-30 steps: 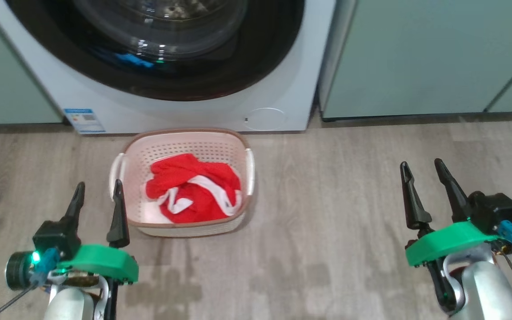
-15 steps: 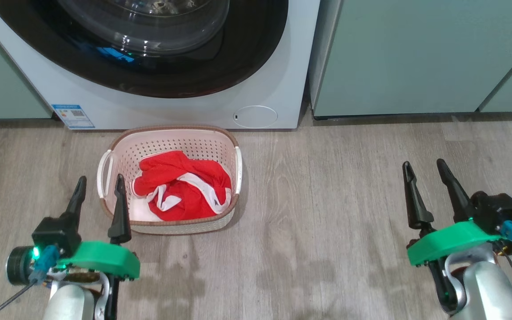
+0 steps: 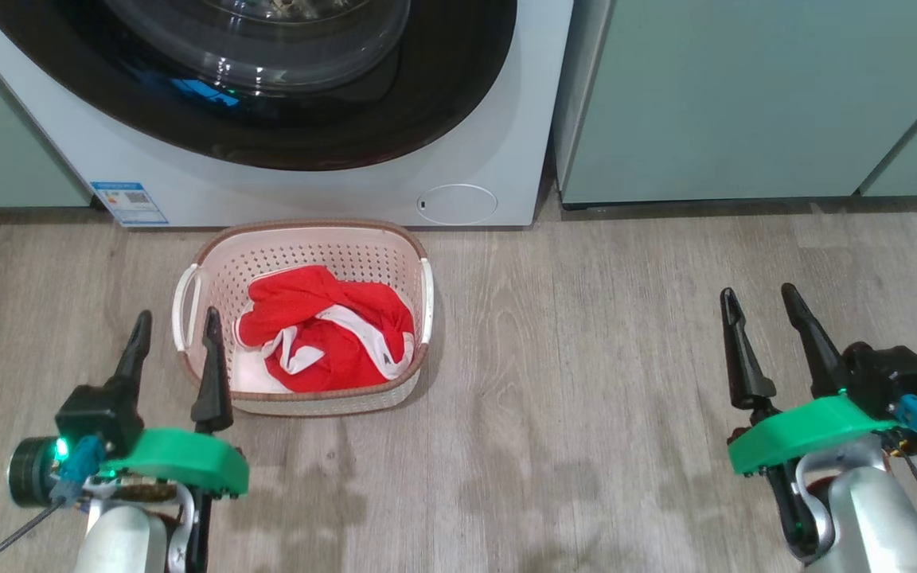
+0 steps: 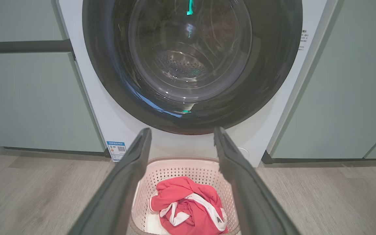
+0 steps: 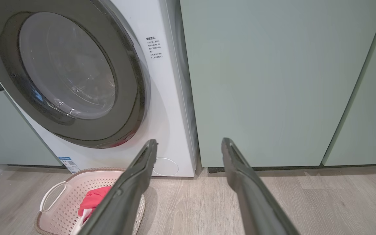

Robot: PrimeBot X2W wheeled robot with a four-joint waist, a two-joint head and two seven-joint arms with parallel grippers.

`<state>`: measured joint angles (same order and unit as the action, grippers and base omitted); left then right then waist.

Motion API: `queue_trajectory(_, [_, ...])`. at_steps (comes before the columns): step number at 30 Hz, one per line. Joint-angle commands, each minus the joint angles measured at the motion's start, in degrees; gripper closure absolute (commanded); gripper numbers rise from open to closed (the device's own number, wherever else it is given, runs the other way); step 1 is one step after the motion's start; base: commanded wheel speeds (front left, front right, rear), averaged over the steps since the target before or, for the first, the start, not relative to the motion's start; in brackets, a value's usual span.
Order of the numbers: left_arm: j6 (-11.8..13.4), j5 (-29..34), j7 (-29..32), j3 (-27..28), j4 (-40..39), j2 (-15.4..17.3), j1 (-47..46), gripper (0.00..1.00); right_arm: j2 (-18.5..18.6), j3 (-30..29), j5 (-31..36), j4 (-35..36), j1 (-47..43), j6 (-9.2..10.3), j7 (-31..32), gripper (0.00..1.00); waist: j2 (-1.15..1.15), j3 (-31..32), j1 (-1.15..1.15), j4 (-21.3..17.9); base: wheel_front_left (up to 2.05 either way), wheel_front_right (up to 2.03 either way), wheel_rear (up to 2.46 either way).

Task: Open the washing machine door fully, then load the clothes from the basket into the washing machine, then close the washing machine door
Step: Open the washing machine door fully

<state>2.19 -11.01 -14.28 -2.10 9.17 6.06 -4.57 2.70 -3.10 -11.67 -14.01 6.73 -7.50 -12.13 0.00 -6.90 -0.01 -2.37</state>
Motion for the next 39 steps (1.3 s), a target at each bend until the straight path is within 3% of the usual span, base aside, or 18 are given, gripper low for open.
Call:
queue_trajectory(1, [0.15, 0.41, -0.72, 2.14, -2.09, 0.69, -2.24, 0.0, 0.18, 1.45, -0.19, 1.68, 2.59, 0.01, -0.77, 0.0, 0.0, -0.03, 0.01, 0.02, 0.0, 0.0, 0.0])
queue_trajectory(13, [0.29, 0.68, -0.72, 2.51, -2.11, 0.35, -2.24, 0.0, 0.18, 1.63, -0.32, 1.62, 2.77, 0.01, -0.87, 0.0, 0.0, -0.27, 0.01, -0.05, 0.0, 0.0, 0.0])
queue_trajectory(14, [0.25, 0.63, -0.72, 2.57, -2.1, 0.33, -2.27, 0.0, 0.18, 1.62, -0.37, 1.59, 2.76, 0.01, -0.88, 0.27, 0.0, -0.29, 0.01, -0.05, 0.0, 0.0, 0.0])
queue_trajectory(15, [0.21, 0.6, -0.72, 2.61, -2.11, 0.32, -2.31, 0.0, 0.18, 1.6, -0.48, 1.67, 2.8, 0.01, -0.95, 0.83, 0.0, -0.33, 0.01, -0.03, 0.0, 0.0, 0.0])
queue_trajectory(16, [0.17, 0.57, -0.72, 2.65, -2.14, 0.31, -2.35, 0.0, 0.18, 1.58, -0.58, 1.74, 2.84, 0.01, -1.02, 1.0, 0.0, -0.39, 0.01, -0.01, 0.0, 0.0, 0.0])
queue_trajectory(22, [0.02, 0.47, -0.72, 2.79, -2.41, 0.21, -2.73, 0.0, 0.18, 1.23, -3.15, 2.07, 3.37, 0.01, -1.26, 1.0, 0.0, -0.9, 0.01, 0.13, 0.0, 0.0, 0.0])
queue_trajectory(28, [-0.06, 0.05, -0.72, 3.07, -3.59, -0.04, -3.5, 0.0, 0.18, 0.91, -14.62, 3.63, 5.8, 0.01, -1.83, 1.0, 0.0, -2.49, 0.01, 0.36, 0.0, 0.0, 0.0])
queue_trajectory(31, [-0.1, -0.17, -0.72, 3.21, -4.6, -0.19, -4.01, 0.0, 0.18, 1.12, -22.99, 4.41, 8.24, 0.01, -2.07, 1.0, 0.0, -3.62, 0.01, 0.46, 0.0, 0.0, 0.0])
queue_trajectory(33, [-0.16, -0.2, -0.72, 3.11, -5.61, -0.3, -4.78, 0.0, 0.18, 1.05, -33.95, 4.17, 11.67, 0.01, -1.91, 1.0, 0.0, -5.24, 0.01, 0.79, 0.0, 0.0, 0.0])
queue_trajectory(39, [-0.81, -0.29, -0.72, 2.8, -7.58, -0.4, -7.67, 0.0, 0.18, -1.42, -54.34, 2.07, 21.3, 0.01, 1.3, 1.0, 0.0, -10.18, 0.01, 2.16, 0.0, 0.0, 0.0])
